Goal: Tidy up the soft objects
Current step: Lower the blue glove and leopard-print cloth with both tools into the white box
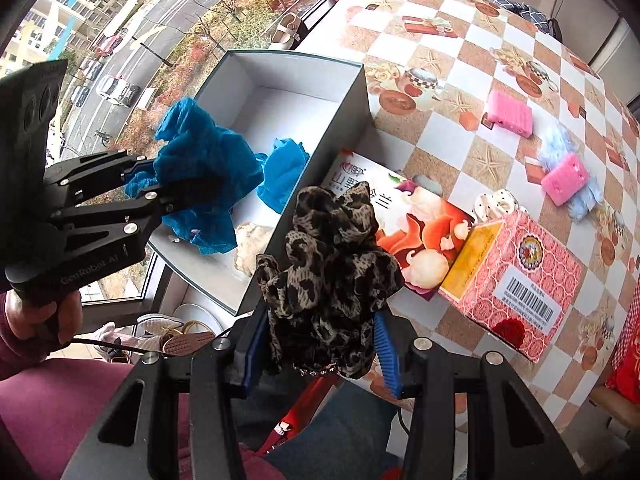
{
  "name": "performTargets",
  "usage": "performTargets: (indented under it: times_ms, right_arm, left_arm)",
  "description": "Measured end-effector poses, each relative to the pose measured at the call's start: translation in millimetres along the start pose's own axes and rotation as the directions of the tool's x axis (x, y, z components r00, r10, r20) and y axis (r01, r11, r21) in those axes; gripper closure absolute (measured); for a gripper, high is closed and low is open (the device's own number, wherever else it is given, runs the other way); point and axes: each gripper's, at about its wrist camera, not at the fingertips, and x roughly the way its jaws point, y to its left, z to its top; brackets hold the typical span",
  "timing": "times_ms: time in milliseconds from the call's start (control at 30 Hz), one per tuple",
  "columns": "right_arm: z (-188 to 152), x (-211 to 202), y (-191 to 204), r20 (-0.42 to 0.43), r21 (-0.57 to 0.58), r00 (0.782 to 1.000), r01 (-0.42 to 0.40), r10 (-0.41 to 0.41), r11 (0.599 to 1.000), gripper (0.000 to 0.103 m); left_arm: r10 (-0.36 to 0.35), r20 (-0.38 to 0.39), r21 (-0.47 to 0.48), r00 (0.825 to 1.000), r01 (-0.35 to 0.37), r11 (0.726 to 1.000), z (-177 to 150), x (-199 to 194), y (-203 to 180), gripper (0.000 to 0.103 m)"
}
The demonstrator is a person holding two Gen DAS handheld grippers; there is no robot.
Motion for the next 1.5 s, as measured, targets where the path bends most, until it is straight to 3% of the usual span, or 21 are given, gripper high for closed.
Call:
performTargets:
  times_ms: [667,1033,1500]
  right_arm:
    - [52,16,47,0.005,-0.099,0.999,-0.037,0.037,0.994,0.055]
    - [79,31,62,-0.004,-0.139,0.999,-0.037,0.037,0.99,0.055]
    - [106,39,73,-0.002,-0.16,0.999,-0.035,0.036,0.987,0.055]
  left_arm:
    - [0.061,0.011,-0.118,0.998,-0.059,0.991,-22,-9,37,0.069]
    - [0.115,-0.027,-0.22,0.993,-0.119,0.968,-29,-2,65,0.069]
    - [0.16,-0.038,-0.264,0.986,-0.165,0.95,-23,-2,78,0.069]
